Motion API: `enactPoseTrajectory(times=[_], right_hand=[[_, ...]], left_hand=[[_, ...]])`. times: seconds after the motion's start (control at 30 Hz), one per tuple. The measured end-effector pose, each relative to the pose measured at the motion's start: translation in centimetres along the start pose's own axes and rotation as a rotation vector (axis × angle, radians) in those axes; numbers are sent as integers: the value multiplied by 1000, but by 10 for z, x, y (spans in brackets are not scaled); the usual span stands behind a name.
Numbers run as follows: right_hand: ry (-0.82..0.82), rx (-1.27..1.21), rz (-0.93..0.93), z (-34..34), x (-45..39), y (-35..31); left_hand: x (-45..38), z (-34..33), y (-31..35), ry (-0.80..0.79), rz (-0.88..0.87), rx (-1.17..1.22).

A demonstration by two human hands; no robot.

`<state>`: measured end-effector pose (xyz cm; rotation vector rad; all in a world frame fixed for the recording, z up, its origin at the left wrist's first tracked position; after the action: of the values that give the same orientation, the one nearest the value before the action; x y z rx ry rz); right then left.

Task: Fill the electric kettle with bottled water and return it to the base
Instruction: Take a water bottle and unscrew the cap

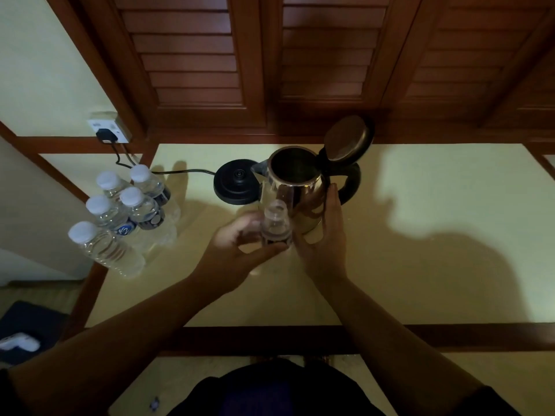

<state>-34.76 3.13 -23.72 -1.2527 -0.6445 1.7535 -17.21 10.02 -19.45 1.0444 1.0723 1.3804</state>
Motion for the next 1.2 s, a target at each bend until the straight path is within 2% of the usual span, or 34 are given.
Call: enactPoseTrajectory(times=[0.13,0.27,0.53,0.77,1.2], right_hand=[[31,19,-22,0,-1,-1],[37,40,-20,1,-3,-4],[50,36,-26,-2,-7,-5],[64,36,-21,-4,-6,-4],[29,49,-36,-5,-6,0]], left_hand=[[-21,26,28,1,-122,-8],[-39,47,53,15,-108,-46],[-62,67,80,86,-117,-366],[-68,62,99,29,-185,-641],[-84,65,115,41,-185,-889]])
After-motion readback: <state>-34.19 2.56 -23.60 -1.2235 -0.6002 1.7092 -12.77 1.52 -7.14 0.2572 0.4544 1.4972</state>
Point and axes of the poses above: each hand's wrist, its own x-axis away from the middle knuckle, its own z-axis out of the back of the hand, y = z × x, the point moved 6 cm from there along -x, towards the middle knuckle, and after that the axes turned 11 degrees about z, right-handed, at the moved point
